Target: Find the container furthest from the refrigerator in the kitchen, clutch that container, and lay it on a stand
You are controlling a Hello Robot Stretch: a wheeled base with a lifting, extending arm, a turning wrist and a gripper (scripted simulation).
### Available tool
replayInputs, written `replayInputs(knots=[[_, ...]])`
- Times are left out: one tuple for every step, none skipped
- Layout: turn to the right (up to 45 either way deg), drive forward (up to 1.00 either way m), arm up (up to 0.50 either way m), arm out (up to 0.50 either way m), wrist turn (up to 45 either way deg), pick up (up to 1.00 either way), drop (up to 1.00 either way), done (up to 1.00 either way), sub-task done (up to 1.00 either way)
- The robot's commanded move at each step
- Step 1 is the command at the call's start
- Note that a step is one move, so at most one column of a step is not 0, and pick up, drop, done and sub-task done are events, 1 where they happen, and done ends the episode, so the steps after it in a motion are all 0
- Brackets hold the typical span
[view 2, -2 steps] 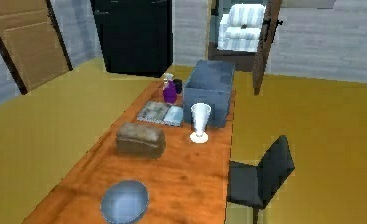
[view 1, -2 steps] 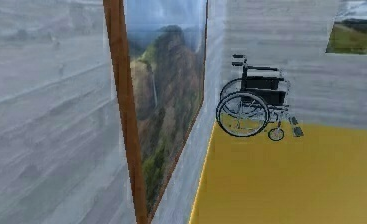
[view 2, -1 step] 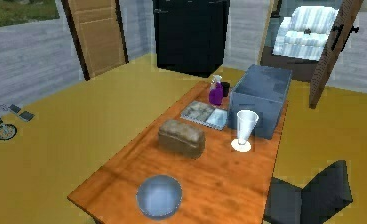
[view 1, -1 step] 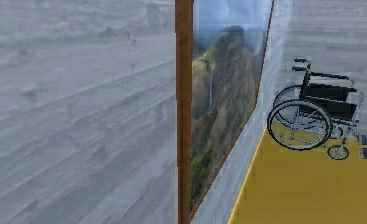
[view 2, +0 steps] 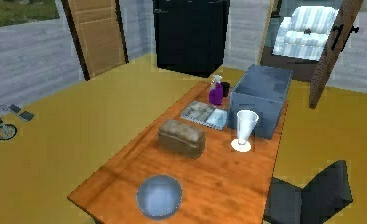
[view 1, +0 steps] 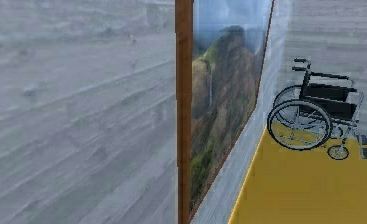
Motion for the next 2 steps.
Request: replayInputs(knots=[[0.0,0.00,0.26,0.00,0.0,0.00,0.00,0.00,0.00],[0.0,0.00,0.00,0.12,0.0,0.00,0.00,0.00,0.00]])
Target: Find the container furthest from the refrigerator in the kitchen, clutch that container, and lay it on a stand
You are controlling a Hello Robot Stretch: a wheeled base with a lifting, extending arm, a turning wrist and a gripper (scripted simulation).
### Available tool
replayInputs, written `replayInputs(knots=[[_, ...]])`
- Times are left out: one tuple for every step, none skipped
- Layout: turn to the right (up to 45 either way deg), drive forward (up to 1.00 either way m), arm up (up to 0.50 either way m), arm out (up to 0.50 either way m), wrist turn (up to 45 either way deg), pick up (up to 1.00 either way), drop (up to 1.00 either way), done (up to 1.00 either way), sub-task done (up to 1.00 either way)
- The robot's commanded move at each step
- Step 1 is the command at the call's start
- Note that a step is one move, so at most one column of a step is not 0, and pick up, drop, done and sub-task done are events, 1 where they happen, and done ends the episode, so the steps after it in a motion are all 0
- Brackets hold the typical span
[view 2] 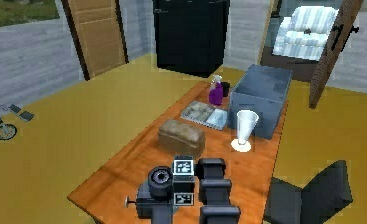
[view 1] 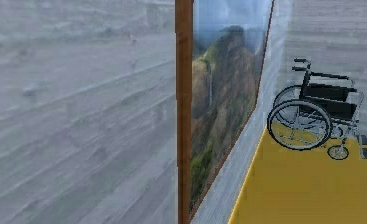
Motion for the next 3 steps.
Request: replayInputs(knots=[[0.0,0.00,0.00,0.00,45.0,0.00,0.00,0.00,0.00],[0.0,0.00,0.00,0.00,45.0,0.00,0.00,0.00,0.00],[0.0,0.00,0.00,0.00,45.0,0.00,0.00,0.00,0.00]])
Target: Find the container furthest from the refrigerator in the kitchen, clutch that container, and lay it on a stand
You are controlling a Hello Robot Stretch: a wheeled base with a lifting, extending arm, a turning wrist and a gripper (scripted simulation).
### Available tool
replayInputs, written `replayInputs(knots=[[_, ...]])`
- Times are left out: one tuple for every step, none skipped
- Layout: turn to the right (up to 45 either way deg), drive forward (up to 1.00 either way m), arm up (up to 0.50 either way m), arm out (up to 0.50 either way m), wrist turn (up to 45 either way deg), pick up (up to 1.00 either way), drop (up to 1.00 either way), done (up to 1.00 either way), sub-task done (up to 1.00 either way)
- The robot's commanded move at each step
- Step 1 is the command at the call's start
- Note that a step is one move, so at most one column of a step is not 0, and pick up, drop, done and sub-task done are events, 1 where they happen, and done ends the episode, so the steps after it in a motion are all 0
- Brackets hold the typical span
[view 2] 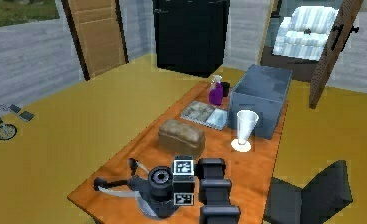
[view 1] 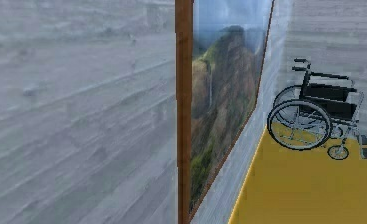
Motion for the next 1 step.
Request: replayInputs(knots=[[0.0,0.00,0.00,0.00,24.0,0.00,0.00,0.00,0.00]])
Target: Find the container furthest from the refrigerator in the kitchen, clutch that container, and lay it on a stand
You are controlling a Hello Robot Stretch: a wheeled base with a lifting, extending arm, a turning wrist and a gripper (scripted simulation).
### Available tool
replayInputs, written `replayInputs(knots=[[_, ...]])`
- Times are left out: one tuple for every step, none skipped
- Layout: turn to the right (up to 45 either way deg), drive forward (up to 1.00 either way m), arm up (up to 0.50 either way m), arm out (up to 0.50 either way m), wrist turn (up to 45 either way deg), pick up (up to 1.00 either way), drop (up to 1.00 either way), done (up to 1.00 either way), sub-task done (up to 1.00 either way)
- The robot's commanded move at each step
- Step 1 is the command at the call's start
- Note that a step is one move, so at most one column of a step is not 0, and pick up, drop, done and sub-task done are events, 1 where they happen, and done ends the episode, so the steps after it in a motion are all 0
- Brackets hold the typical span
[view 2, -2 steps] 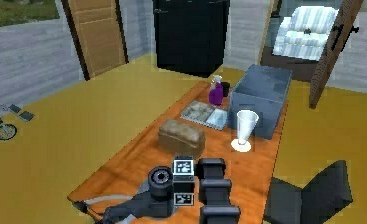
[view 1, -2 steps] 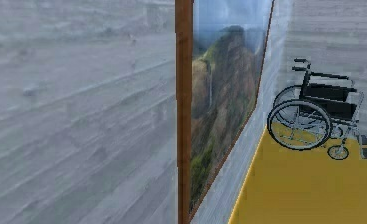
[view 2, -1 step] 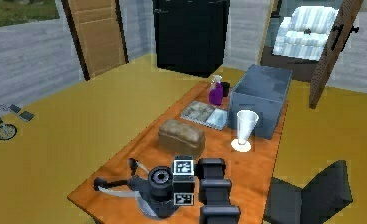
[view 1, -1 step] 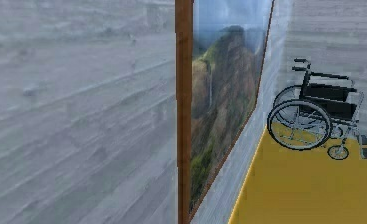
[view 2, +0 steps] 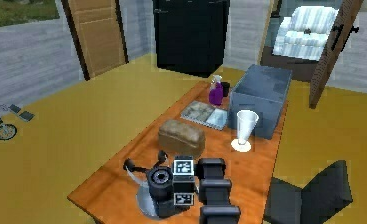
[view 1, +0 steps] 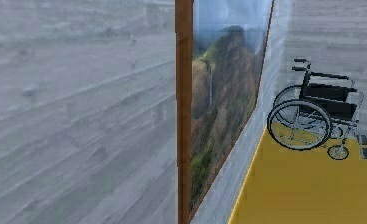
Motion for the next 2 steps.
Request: replayInputs(knots=[[0.0,0.00,-0.30,0.00,0.0,0.00,0.00,0.00,0.00],[0.0,0.00,0.00,0.00,0.0,1.00,0.00,0.00,0.00]])
